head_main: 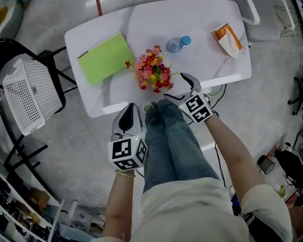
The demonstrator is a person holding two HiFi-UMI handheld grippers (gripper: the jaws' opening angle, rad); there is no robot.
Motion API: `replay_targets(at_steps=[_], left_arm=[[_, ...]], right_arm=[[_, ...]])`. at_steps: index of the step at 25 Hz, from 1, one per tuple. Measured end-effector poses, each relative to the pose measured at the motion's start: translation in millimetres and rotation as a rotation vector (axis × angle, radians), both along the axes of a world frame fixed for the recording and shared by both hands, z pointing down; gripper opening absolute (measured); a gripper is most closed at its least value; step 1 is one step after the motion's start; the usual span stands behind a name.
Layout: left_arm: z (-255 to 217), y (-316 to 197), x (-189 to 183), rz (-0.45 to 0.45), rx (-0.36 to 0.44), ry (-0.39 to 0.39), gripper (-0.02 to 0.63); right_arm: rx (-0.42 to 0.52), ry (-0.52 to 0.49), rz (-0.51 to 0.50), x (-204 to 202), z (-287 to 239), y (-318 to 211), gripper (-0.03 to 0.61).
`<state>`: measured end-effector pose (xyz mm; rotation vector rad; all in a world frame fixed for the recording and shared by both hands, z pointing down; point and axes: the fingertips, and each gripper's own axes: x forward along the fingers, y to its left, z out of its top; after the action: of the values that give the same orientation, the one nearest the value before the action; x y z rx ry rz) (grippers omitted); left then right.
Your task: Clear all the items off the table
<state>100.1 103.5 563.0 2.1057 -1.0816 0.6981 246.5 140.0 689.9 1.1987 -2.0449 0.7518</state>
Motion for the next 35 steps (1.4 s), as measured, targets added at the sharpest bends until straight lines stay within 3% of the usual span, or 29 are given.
replay_targets(at_steps=[12,21,35], left_arm=[[46,-10,4,-0.046,-0.04,-0.021,0.009],[59,-15,2,-0.069,-0.051,-0.024,0.009],[76,-8,-10,-0.071,-0.086,-0.033,0.009]], right_arm=[[0.036,-0.002,-0.076,-3,46,-32,0.448],[0.1,0.01,-0.216,-20,58,-56,0.468],[0.157,0.013,-0.307,-47,71,-82,0.48]])
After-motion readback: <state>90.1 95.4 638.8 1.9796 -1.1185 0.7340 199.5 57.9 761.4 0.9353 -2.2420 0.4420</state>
